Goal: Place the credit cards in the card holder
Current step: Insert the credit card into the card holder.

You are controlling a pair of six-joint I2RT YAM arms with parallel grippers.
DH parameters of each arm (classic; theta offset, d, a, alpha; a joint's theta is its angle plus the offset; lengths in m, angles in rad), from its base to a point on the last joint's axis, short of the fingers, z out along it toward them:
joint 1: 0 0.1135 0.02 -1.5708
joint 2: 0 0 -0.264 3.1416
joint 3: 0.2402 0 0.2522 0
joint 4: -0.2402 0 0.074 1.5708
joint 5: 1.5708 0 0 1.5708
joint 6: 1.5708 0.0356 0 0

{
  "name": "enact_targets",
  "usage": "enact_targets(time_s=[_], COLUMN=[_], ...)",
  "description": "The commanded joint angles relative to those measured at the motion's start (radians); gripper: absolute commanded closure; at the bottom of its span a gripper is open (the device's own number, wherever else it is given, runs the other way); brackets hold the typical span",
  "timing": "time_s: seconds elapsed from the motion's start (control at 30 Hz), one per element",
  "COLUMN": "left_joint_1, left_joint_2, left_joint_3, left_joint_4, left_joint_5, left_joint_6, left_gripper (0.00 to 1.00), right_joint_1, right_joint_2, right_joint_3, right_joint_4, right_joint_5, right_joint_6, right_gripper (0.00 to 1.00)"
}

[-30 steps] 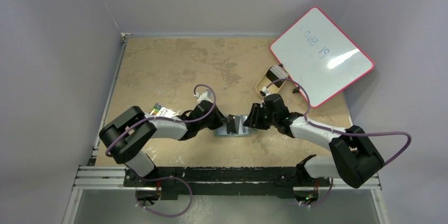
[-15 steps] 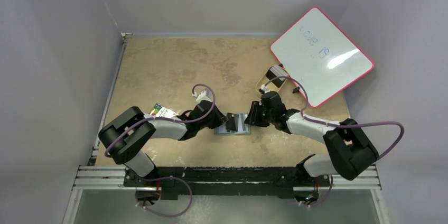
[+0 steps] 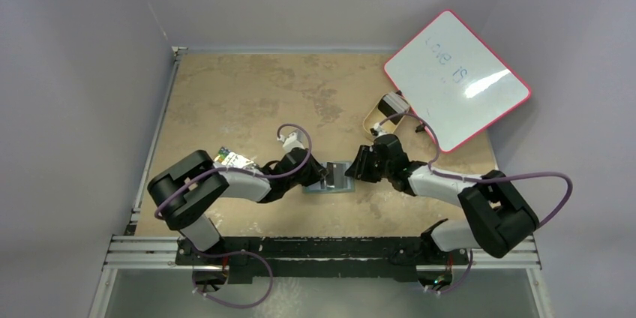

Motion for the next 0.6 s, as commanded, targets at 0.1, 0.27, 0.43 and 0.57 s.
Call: enact_targets(time_s=[0.1, 0.27, 0.43, 0.57], left_joint_1=[-0.015, -0.053, -0.071, -0.075], left_joint_2=[-0.060, 0.001, 0.016, -0.005], left_joint_3=[0.031, 0.079, 0.122, 0.140], left_joint_4=[-0.025, -0.020, -0.072, -0.138], left_joint_5=[-0.042, -0.012, -0.028, -0.070], left_joint_6=[0.000, -0.004, 0.016, 0.041], left_gripper=[0.89, 0.79, 0.76, 0.74], right_joint_1=[0.008, 0.008, 0.007, 0.007], right_joint_2=[-0.017, -0.023, -0.019, -0.028], right_joint_3=[-0.029, -0.044, -0.051, -0.046], right_joint_4=[0.010, 0.037, 0.047, 0.035], right_joint_5=[-0.040, -0.048, -0.051, -0.044], right_joint_6=[0.037, 0.043, 0.046, 0.041], right_gripper=[0.62, 0.62, 0.62, 0.62])
